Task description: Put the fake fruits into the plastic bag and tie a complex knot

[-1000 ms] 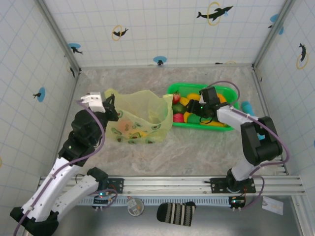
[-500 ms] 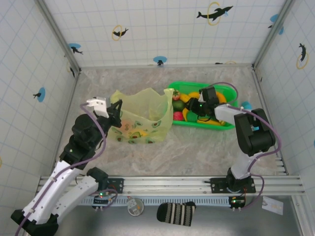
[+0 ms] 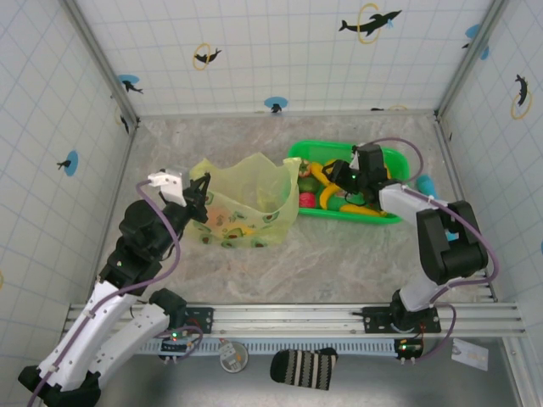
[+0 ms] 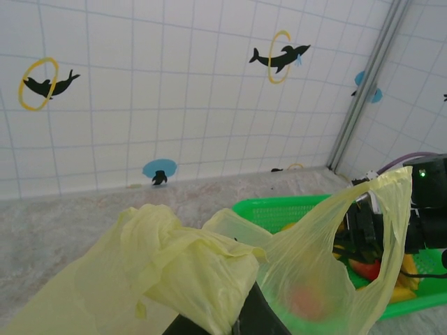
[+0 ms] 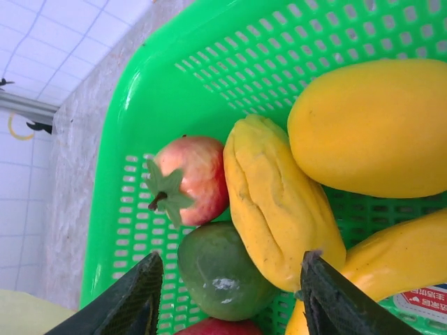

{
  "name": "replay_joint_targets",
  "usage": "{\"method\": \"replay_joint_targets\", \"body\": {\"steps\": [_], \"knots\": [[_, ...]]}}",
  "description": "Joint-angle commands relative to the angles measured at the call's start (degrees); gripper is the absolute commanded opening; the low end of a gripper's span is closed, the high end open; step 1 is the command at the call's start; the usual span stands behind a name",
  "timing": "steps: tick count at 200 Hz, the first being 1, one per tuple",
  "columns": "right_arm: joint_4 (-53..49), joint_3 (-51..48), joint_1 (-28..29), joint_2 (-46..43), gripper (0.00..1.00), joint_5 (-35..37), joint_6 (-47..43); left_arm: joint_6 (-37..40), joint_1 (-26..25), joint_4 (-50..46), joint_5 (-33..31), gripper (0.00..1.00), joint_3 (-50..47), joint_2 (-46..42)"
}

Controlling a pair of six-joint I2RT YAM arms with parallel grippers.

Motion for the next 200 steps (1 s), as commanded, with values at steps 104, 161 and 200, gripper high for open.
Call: {"method": "replay_joint_targets", "body": {"steps": [104, 161, 200], "knots": [[-4.42, 9.83, 0.87, 13.75, 0.61, -4.37, -2.55, 3.24, -0.43, 1.02, 0.41, 0.00, -0.65, -0.87], [-4.24, 8.72, 0.74, 11.83, 0.43, -4.43, -2.77, 3.71, -0.43, 0.77, 0.20, 0.00, -0.44, -1.27], [-5.08, 5.91, -0.75, 2.48, 0.40, -3.05, -3.98, 3.85, -0.45, 0.69, -0.32, 0.00, -0.12, -1.14]]}}
